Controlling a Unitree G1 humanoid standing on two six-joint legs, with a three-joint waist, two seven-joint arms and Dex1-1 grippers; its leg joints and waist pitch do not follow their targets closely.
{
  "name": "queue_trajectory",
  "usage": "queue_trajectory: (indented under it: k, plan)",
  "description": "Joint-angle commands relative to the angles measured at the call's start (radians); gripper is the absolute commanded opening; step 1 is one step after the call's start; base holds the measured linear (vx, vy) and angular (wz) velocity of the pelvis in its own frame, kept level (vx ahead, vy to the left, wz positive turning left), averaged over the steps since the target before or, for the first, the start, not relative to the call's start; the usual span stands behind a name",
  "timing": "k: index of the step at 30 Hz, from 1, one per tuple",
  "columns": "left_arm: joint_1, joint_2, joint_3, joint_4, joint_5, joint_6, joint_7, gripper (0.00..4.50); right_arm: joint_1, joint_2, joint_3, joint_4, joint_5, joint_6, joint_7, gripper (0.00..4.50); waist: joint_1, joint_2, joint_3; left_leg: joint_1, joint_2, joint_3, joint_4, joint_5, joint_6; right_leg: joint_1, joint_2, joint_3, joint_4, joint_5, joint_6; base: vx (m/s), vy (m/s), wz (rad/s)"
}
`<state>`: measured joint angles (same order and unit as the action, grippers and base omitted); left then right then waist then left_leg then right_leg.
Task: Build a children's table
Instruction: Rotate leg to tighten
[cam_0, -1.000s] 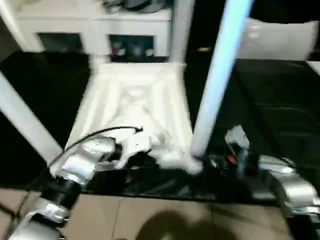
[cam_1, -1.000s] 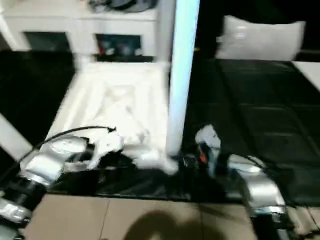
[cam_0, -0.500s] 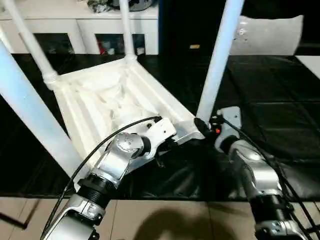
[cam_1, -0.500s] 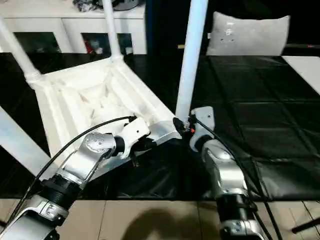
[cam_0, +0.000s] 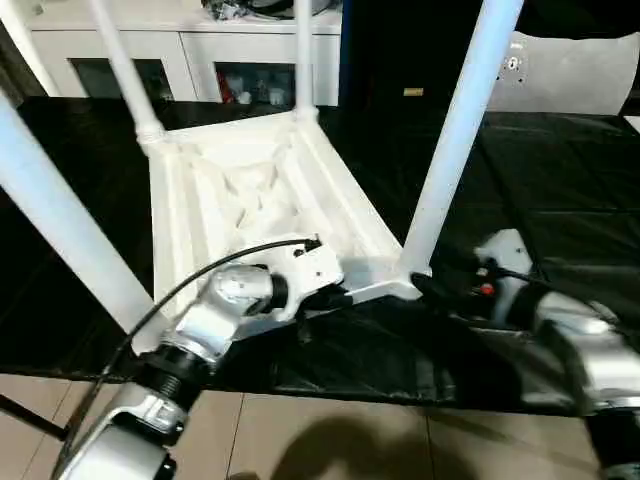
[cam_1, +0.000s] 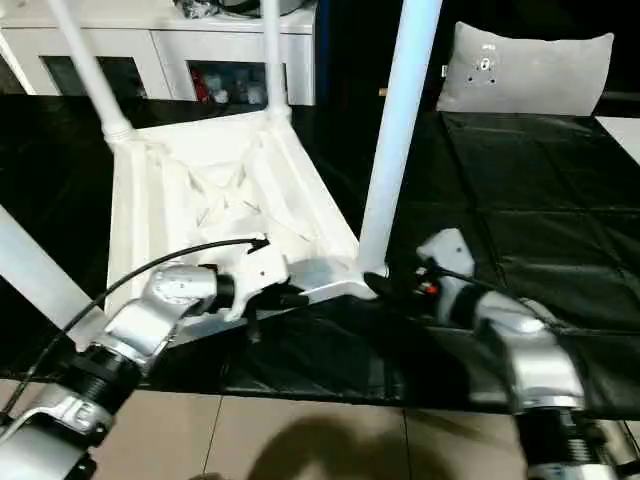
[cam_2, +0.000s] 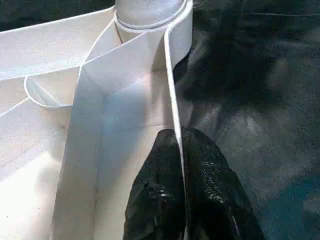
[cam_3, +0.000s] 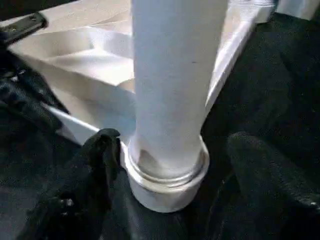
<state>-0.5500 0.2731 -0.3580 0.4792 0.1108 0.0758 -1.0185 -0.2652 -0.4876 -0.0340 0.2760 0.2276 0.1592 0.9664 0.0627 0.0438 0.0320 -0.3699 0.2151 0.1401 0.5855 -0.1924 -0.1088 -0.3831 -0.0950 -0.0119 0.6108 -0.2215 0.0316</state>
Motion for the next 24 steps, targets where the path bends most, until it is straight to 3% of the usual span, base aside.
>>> queue_trajectory:
  k: [1, 8, 10, 12, 24]
  plan:
    - [-0.015, 0.021, -0.054, 0.007, -0.002, -0.075, -0.098, 0.0, -0.01, -0.042, 0.007, -0.023, 0.028, -0.015, 0.093, 3.76, -0.001, -0.016, -0.057, 0.003, -0.012, 0.028, -0.055, -0.103, 0.11, 0.053, -0.008, 0.004, -0.058, 0.109, -0.277, 0.0, 0.0, 0.0]
    - [-0.027, 0.1, -0.111, 0.027, -0.013, -0.209, -0.296, 0.0, -0.029, -0.121, 0.092, -0.03, 0.04, -0.039, 0.31, 3.76, 0.011, -0.018, -0.056, 0.005, -0.004, 0.032, -0.055, -0.108, 0.126, 0.047, -0.01, 0.002, -0.053, 0.088, -0.293, 0.0, 0.0, 0.0]
    - [-0.034, 0.107, -0.114, 0.033, -0.02, -0.228, -0.324, 0.0, -0.034, -0.124, 0.109, -0.027, 0.044, -0.031, 0.346, 3.4, 0.022, -0.017, -0.057, 0.01, -0.001, 0.034, -0.054, -0.107, 0.126, 0.043, -0.01, 0.003, -0.052, 0.087, -0.299, 0.0, 0.0, 0.0]
    - [-0.038, 0.115, -0.12, 0.033, -0.029, -0.245, -0.357, 0.0, -0.039, -0.122, 0.124, -0.024, 0.05, -0.021, 0.372, 3.38, 0.029, -0.018, -0.059, 0.009, -0.002, 0.035, -0.053, -0.092, 0.125, 0.044, -0.01, 0.003, -0.047, 0.109, -0.303, 0.0, 0.0, 0.0]
    - [-0.07, 0.112, -0.133, 0.075, -0.037, -0.306, -0.43, 0.0, -0.036, -0.117, 0.186, -0.026, 0.089, 0.021, 0.491, 2.17, 0.029, -0.017, -0.06, 0.006, -0.004, 0.036, -0.053, -0.087, 0.119, 0.046, -0.012, 0.0, -0.046, 0.117, -0.303, 0.0, 0.0, 0.0]
